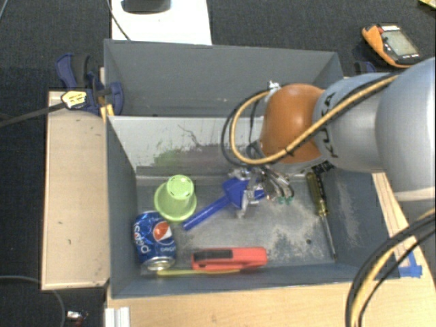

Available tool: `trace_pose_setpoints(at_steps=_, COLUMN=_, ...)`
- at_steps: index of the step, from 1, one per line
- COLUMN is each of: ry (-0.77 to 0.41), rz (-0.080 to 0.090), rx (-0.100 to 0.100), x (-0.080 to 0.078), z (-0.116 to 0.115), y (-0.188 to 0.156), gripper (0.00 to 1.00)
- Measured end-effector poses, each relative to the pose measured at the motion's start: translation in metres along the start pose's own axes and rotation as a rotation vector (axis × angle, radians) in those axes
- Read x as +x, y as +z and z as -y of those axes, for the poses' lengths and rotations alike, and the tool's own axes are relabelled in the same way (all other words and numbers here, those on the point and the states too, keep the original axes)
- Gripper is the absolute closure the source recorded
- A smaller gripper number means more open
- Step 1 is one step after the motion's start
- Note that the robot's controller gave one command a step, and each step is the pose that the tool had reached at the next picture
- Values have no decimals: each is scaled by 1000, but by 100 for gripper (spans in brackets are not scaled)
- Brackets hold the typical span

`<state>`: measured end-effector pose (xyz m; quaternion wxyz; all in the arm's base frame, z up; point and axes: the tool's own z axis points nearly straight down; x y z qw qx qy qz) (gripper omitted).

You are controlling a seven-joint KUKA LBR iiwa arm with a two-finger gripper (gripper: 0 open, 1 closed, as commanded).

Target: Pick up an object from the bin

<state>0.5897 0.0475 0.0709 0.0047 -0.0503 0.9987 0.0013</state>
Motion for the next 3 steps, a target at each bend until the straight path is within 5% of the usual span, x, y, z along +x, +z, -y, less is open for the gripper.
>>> trace_pose_setpoints(at_steps=1, ry=0, rz=1, rx=0, x=0, z=0, y=0, gripper=100)
trace_pose_setpoints(at_steps=3, ry=-1, rz=-6, rx=0, x=1, z=0, y=-85, gripper=100)
